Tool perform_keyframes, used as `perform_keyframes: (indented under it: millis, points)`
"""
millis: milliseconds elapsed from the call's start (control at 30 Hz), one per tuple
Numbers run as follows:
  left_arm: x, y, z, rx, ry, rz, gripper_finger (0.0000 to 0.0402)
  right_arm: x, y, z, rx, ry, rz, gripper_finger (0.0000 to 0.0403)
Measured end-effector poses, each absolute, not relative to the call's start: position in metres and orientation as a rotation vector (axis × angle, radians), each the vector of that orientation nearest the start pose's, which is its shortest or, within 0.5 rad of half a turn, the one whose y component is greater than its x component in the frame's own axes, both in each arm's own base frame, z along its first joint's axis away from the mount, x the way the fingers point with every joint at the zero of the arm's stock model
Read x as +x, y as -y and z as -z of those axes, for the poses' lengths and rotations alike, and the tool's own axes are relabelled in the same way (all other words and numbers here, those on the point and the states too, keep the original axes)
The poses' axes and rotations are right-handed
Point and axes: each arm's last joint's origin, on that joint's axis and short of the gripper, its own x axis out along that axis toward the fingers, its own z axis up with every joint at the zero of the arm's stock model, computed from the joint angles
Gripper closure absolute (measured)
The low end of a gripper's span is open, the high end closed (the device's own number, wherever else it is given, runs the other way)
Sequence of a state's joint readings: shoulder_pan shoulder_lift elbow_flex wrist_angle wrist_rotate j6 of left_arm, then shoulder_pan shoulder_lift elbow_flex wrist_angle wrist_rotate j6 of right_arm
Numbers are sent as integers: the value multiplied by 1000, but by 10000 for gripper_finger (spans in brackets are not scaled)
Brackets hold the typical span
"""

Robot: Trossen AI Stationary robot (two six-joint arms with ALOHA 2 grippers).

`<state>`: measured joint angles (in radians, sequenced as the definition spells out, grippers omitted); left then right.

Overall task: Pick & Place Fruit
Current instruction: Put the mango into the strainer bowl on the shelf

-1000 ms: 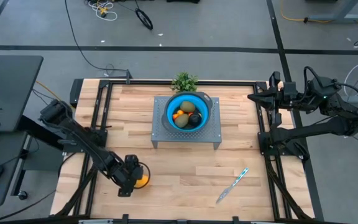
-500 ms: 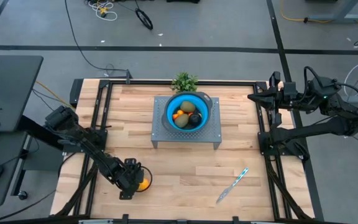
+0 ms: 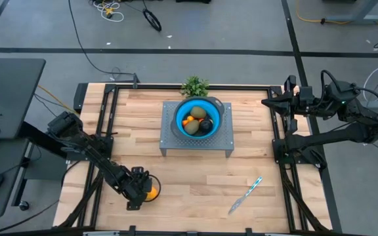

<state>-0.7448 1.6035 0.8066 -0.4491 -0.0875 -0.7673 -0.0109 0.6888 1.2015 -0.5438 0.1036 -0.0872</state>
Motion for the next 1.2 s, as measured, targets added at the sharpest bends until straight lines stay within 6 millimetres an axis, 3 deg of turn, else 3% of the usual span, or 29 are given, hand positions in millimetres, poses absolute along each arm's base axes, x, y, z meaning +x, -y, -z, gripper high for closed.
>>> perform_keyframes:
  millis: [200,700,1200]
  points:
    - [203,183,-143,-157,-1265,78,40,97,4,-440,-89,-39,113,403]
    - [203,184,-143,-163,-1263,83,137,96,4,-436,-91,-80,111,403]
    - [206,186,-144,-195,-1242,95,139,96,4,-436,-91,-79,111,403]
